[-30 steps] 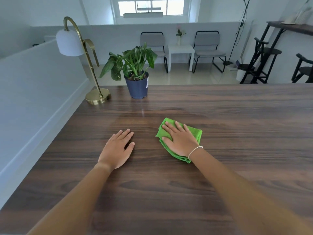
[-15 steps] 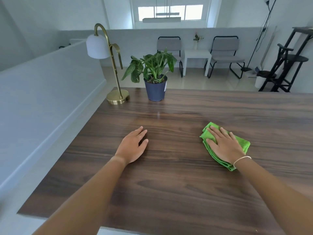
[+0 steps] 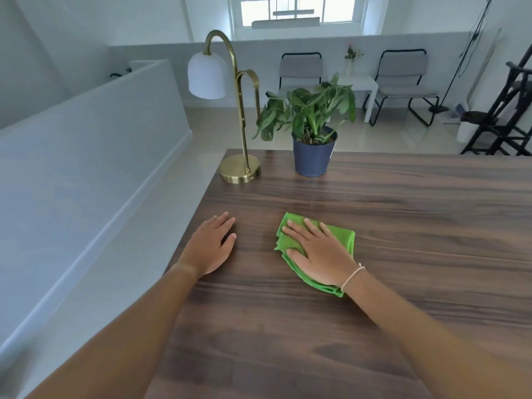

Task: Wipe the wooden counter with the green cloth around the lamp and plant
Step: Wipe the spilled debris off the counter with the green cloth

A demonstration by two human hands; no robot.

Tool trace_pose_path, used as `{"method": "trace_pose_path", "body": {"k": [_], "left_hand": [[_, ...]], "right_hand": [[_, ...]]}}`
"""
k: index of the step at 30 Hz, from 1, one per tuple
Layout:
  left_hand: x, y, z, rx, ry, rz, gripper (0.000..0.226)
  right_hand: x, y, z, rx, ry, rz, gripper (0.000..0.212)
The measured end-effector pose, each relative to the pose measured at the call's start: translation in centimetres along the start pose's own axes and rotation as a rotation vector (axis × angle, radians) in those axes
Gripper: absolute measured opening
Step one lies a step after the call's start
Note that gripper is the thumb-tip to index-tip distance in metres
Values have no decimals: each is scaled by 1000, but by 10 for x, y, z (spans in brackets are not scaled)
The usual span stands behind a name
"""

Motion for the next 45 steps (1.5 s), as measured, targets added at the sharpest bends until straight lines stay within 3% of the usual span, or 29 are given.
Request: {"method": "trace_pose_path", "body": {"k": [4, 11, 15, 18, 22, 26, 28, 32, 39, 42, 45], "left_hand": [[2, 12, -1, -3, -7, -5, 49], [-8, 20, 1, 2, -23, -38, 48], [-18, 35, 4, -34, -41, -27, 46], [-27, 45, 8, -71, -44, 9, 45], [-45, 49, 9, -39, -55, 42, 46], [-70, 45, 5, -23, -65, 85, 48], [-83, 42, 3, -21, -71, 101, 48], [-109, 39, -1, -37, -82, 137, 48], [-125, 41, 3, -131, -70, 146, 46], [-118, 34, 4, -113, -46, 121, 46], [-107, 14, 4, -116, -30, 43, 46]], "right_hand": [[-23, -5, 0, 35, 2, 74, 77], [35, -33, 8, 7, -4, -241, 55], [68, 44, -5, 20, 10, -80, 56], [46, 95, -14, 7, 19, 110, 56], [-14, 96, -17, 12, 24, 252, 70], [-50, 36, -5, 21, 25, 86, 75], [-51, 12, -3, 9, 16, -48, 64], [-24, 21, -4, 14, 14, -169, 56], [-28, 133, -23, 13, 9, 150, 55], [-65, 126, -22, 10, 9, 195, 56], [-106, 92, -14, 31, -26, 88, 75]]}}
Point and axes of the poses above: each hand's wrist, its own x-axis towards the middle knuckle, its own z-axis out of the back of the hand, y = z × x, the point moved 7 cm from there along x, towards the middle knuckle, and after that the axes turned 10 degrees about z, right-handed, at the moved point
